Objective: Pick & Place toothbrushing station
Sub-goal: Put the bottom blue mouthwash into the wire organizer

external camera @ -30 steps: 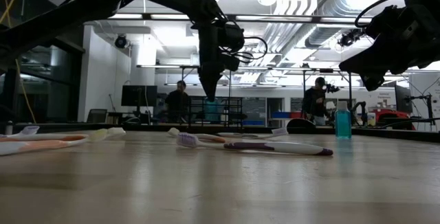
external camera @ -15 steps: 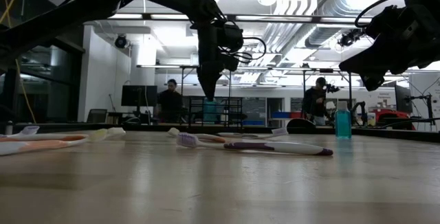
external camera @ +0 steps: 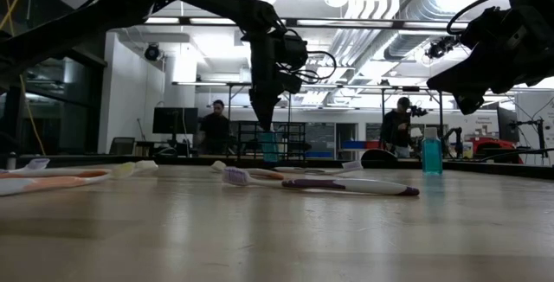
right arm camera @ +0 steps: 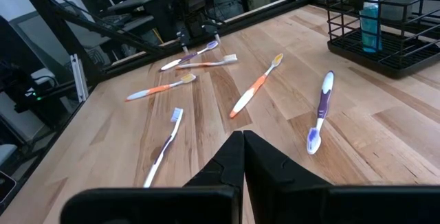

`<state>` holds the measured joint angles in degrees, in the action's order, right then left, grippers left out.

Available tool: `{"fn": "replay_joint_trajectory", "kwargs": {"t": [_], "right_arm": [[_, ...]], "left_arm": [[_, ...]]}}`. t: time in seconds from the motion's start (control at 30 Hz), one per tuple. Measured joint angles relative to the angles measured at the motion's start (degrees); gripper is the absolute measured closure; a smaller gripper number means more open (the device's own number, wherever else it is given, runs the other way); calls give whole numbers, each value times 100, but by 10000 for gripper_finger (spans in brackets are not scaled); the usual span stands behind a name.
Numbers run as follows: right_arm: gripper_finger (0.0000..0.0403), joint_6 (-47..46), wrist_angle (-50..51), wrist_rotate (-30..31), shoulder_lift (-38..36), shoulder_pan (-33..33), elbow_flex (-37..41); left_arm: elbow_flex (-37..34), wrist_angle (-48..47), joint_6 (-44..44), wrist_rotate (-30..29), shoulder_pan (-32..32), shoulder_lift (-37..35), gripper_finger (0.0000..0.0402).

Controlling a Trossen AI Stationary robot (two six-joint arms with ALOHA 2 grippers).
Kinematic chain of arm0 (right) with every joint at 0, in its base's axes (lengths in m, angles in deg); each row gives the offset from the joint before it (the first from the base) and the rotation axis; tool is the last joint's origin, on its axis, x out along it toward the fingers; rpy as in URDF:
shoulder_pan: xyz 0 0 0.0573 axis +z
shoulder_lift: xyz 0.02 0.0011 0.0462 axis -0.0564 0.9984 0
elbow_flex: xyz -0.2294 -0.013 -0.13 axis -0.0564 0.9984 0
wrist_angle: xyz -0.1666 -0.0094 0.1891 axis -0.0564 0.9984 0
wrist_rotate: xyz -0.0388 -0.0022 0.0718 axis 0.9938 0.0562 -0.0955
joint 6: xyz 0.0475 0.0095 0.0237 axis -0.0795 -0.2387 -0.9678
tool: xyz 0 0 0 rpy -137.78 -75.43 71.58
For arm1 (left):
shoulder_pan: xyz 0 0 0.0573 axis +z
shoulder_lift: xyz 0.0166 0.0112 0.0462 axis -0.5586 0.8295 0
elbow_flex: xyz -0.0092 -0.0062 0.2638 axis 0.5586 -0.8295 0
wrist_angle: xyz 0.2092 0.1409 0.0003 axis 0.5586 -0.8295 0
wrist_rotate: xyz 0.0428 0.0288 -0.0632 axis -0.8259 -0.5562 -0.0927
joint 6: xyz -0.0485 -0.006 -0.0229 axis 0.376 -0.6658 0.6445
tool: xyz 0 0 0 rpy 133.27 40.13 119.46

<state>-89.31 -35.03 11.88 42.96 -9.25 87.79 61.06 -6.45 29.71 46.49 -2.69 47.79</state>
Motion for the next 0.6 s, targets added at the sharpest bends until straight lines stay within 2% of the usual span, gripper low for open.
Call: {"fn": "replay_joint_trajectory", "kwargs": {"t": [0.6], "right_arm": [[401, -1, 0, 0, 0, 0, 0]], "left_arm": [[-4, 203, -119, -20, -37, 4, 278]]}}
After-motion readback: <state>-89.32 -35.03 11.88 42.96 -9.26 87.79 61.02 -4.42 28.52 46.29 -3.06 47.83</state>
